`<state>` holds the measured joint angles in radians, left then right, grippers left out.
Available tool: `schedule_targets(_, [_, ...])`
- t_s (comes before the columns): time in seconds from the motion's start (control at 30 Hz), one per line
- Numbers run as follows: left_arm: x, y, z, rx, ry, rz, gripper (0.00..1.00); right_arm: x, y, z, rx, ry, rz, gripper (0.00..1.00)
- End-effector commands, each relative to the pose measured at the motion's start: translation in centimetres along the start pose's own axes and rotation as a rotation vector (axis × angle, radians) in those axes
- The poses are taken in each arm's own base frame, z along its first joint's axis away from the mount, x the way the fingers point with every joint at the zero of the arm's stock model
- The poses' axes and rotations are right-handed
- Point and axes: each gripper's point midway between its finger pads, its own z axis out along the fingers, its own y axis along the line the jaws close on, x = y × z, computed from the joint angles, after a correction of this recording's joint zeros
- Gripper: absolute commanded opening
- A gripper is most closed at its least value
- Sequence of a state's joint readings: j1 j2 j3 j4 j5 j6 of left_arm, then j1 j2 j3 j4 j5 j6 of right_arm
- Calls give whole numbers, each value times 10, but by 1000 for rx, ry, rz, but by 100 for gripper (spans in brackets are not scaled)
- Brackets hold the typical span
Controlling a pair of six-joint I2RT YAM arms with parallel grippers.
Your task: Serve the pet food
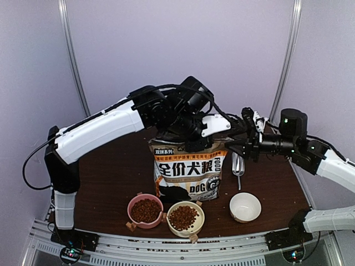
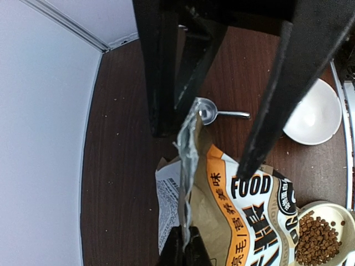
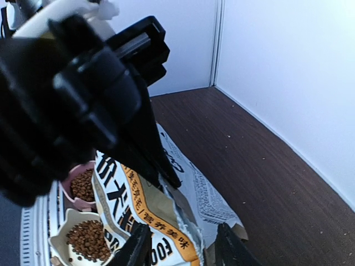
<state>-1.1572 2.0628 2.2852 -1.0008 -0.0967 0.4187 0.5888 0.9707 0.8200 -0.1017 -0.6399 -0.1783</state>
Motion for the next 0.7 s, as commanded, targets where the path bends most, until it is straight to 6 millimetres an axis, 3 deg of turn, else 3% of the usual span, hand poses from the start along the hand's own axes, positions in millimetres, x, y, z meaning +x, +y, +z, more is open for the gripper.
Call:
schedule_targets(0.0, [-31,12,-39,30,-161,-43,0,6,11,-4,-35,-18,5,43])
schedule_targets(0.17, [-37,19,-60,117,-259,-98,0,8,12,-12,-3,-68,-30,46])
schedule_targets(0.3, [-41,17,-71,175,-299,-112,0,7,8,-13,23,-75,-31,44])
schedule_targets(0.67, [-39,10,-75,223,-298,-113,0,-17,7,-2,-25,-126,-85,31])
